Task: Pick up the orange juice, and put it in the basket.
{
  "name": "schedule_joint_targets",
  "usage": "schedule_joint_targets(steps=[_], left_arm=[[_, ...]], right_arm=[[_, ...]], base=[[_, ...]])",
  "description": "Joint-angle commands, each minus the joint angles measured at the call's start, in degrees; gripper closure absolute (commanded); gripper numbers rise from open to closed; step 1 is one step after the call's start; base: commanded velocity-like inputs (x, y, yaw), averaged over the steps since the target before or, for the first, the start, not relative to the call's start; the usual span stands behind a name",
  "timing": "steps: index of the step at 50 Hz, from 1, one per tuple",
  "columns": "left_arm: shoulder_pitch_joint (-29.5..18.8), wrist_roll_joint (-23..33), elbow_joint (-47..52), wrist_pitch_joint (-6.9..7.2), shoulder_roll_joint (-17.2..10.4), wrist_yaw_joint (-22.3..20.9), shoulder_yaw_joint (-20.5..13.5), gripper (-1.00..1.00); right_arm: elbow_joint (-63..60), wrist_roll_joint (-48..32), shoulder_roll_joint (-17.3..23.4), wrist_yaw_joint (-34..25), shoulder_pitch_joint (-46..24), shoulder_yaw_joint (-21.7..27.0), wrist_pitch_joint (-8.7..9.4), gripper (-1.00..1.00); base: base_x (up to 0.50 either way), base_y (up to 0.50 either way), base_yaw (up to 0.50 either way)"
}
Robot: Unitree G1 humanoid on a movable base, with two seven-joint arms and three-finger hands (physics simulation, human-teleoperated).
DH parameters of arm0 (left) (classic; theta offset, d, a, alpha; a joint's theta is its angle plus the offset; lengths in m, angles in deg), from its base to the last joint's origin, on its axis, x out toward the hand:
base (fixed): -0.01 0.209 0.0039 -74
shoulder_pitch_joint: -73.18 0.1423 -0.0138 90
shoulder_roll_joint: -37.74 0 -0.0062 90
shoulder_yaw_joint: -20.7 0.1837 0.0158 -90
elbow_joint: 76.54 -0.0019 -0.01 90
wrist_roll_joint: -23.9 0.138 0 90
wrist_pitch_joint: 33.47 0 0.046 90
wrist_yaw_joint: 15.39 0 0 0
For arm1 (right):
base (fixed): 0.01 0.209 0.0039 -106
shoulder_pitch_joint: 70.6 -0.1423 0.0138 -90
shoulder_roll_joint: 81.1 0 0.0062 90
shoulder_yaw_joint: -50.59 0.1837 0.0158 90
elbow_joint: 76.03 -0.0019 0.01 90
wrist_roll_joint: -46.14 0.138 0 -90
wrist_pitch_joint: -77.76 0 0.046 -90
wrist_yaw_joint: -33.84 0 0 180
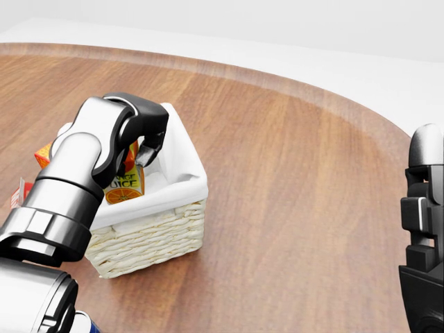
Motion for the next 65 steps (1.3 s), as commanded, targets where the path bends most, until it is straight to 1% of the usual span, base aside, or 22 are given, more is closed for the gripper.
schedule_joint_targets(steps=[1,2,3,4,15,21,41,45,46,47,48,49,50,54,56,59,60,61,62,63,65], left_arm=[[-2.0,-0.5,-3.5,0.00,-0.2,0.0,0.4,1.00],[-2.5,-0.7,-3.7,0.00,-0.4,0.0,0.4,0.84],[-2.6,-0.5,-3.4,0.00,-1.0,0.0,0.7,-0.55],[-2.6,-0.7,-3.0,0.00,-1.1,0.0,0.5,-1.00],[-2.4,-0.2,-2.0,0.00,-2.1,0.0,0.4,-1.00],[-3.1,0.0,-1.8,0.00,-2.4,0.0,0.1,-1.00],[-2.8,-0.1,1.0,0.00,-3.1,0.0,-0.5,-1.00],[-2.2,-0.7,5.2,0.00,-3.7,0.0,-0.9,-1.00],[-1.5,-1.2,8.1,0.00,-4.0,0.0,-1.1,-1.00],[-0.4,-2.8,13.7,0.00,-4.4,0.0,-1.9,-1.00],[0.0,-2.9,14.7,0.00,-4.4,0.0,-2.1,-1.00],[0.4,-3.8,17.2,0.00,-4.5,0.0,-2.6,-1.00],[0.8,-6.6,23.4,0.00,-4.7,0.0,-3.8,-1.00],[3.4,-15.5,38.4,0.00,-5.0,0.0,-6.1,-1.00],[3.9,-21.5,46.0,0.00,-5.1,0.0,-7.3,-1.00],[3.8,-30.1,56.1,0.00,-6.3,0.0,-8.7,-1.00],[3.9,-37.5,62.7,1.46,-10.1,0.0,-7.1,-1.00],[4.1,-41.2,66.4,5.19,-12.9,0.0,-6.2,-1.00],[4.2,-45.5,70.5,9.37,-16.3,0.0,-5.6,-1.00],[4.2,-46.1,71.1,10.00,-16.8,0.0,-5.4,-1.00],[4.4,-54.6,79.1,10.00,-23.7,0.0,-6.2,-1.00]], right_arm=[[0.3,0.0,0.0,0.0,-0.1,0.0,0.00,-1.00],[0.5,0.0,0.0,0.0,-0.2,0.0,0.00,-1.00],[0.6,0.0,0.0,0.0,-0.3,0.0,0.00,-1.00],[0.7,-0.1,0.0,0.0,-0.4,-0.1,0.00,-1.00],[0.3,-0.2,0.1,0.2,-0.3,-0.3,0.00,-1.00],[0.5,-0.2,0.2,0.3,-0.5,-0.3,0.00,-1.00],[0.2,-0.4,0.1,0.4,-0.7,-0.4,0.00,-1.00],[0.3,-0.4,0.2,0.5,-0.7,-0.4,0.00,-1.00],[0.3,-0.4,0.2,0.5,-0.7,-0.5,0.00,-1.00],[0.3,-0.4,0.2,0.5,-0.7,-0.5,0.00,-1.00],[0.3,-0.4,0.2,0.5,-0.7,-0.5,0.00,-1.00],[0.3,-0.3,0.2,0.5,-0.6,-0.4,0.00,-1.00],[0.3,-0.3,0.2,0.5,-0.6,-0.4,0.00,-1.00],[0.3,-0.3,0.2,0.5,-0.7,-0.4,0.00,-1.00],[0.2,-0.4,0.2,0.5,-0.7,-0.5,0.00,-1.00],[-0.3,-0.6,0.3,0.6,-0.5,-0.7,0.02,-1.00],[-0.9,-0.7,0.3,0.7,-0.4,-0.8,0.23,-1.00],[-1.0,-0.7,0.3,0.7,-0.4,-0.8,0.30,-1.00],[-1.0,-0.8,0.3,0.8,-0.4,-0.9,0.36,-1.00],[-1.0,-0.8,0.4,0.8,-0.4,-0.9,0.37,-1.00],[-1.3,-1.2,0.4,1.0,-0.8,-1.3,0.90,-1.00]], base=[[0.00,0.00,0.00],[0.00,0.00,0.00],[0.00,0.00,0.00],[0.00,0.00,0.00],[0.00,0.00,0.00],[0.00,0.00,0.00],[0.00,0.00,0.00],[0.00,0.00,0.00],[0.00,0.00,0.00],[0.00,0.00,0.00],[0.00,0.00,0.00],[0.00,0.00,0.00],[0.00,0.00,0.00],[0.00,0.00,0.00],[0.00,0.00,0.00],[0.00,0.00,0.00],[0.00,0.00,0.00],[0.00,0.00,0.00],[0.00,0.00,0.00],[0.00,0.00,0.00],[0.00,0.00,0.00]])
